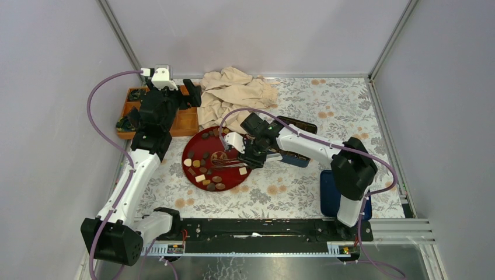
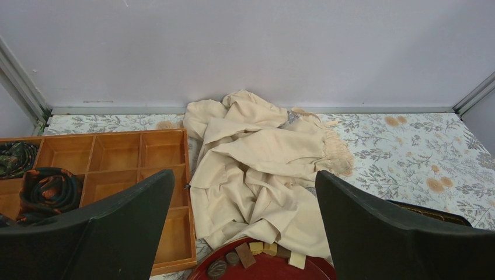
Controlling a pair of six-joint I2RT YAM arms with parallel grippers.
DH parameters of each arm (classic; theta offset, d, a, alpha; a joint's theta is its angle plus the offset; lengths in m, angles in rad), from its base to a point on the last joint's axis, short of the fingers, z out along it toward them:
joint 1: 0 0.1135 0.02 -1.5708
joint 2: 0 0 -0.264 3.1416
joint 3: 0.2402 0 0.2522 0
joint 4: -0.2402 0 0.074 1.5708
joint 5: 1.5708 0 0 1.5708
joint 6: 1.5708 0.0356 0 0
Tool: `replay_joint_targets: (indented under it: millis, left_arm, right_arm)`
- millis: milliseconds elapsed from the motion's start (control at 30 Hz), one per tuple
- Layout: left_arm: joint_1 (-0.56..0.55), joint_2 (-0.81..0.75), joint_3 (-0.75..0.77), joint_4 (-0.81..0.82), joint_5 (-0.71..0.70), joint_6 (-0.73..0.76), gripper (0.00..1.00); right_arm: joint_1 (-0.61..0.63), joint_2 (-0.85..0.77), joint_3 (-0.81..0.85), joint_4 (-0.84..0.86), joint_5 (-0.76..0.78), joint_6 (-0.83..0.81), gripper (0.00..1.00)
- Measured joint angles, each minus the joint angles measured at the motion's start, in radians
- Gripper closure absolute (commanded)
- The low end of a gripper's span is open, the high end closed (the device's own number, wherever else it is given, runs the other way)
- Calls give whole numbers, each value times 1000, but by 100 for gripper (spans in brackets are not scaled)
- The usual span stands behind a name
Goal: Pack the chocolate
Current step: Pick up the fake chocolate from the plate.
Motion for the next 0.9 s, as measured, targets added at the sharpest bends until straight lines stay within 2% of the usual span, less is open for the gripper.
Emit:
replay_joint_targets:
  millis: [900]
  left_arm:
    - [0,0,0,0,0,0,1]
  right_arm:
    - [26,52,0,11,-38,34,56]
